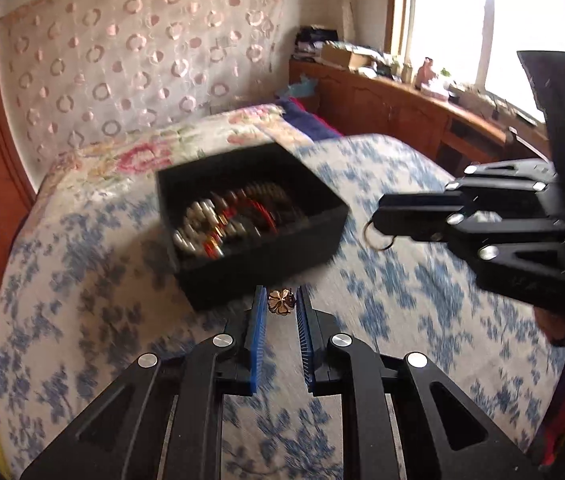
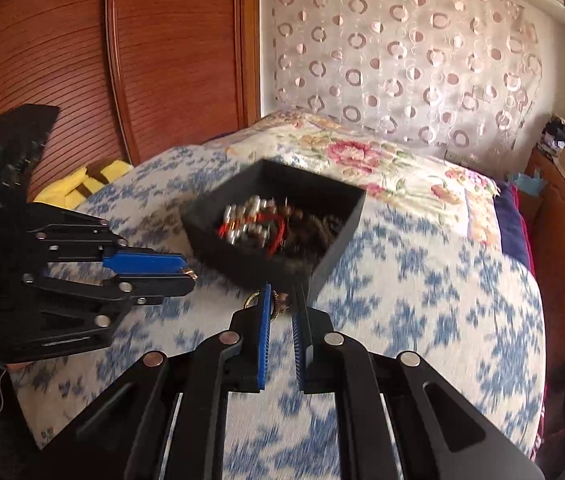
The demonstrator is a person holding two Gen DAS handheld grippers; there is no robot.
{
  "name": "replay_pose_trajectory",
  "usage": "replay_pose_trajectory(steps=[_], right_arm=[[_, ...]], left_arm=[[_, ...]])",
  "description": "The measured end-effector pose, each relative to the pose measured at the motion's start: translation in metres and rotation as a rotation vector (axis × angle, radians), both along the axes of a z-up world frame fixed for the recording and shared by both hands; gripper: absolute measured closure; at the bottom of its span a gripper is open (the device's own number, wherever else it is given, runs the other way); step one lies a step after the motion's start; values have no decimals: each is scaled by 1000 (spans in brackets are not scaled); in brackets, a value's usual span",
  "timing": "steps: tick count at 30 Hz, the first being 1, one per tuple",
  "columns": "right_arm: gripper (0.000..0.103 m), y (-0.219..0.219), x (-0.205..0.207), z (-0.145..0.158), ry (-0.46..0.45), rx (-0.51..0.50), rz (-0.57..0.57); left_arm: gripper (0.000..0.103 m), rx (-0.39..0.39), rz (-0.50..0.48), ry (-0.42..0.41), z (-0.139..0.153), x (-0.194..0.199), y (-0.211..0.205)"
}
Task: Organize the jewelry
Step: 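Release the gold earring into the box with the left tool while the right tool releases the ring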
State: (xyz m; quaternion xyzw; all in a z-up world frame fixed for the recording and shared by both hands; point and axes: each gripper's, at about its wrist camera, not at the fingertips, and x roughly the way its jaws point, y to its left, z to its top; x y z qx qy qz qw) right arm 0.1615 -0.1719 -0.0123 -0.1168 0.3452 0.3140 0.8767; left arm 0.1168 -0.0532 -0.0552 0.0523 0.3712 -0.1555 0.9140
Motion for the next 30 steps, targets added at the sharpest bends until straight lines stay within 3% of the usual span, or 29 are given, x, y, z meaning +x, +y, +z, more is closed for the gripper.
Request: replay_pose_trajectory(steps=[13,30], right_arm=[[90,17,57,1,30,68,-8],[90,11,56,-3,30,69,-31]], left_arm=[[89,-1,63,-47,24,39,20],[89,-3,77,-42,19,59,19]])
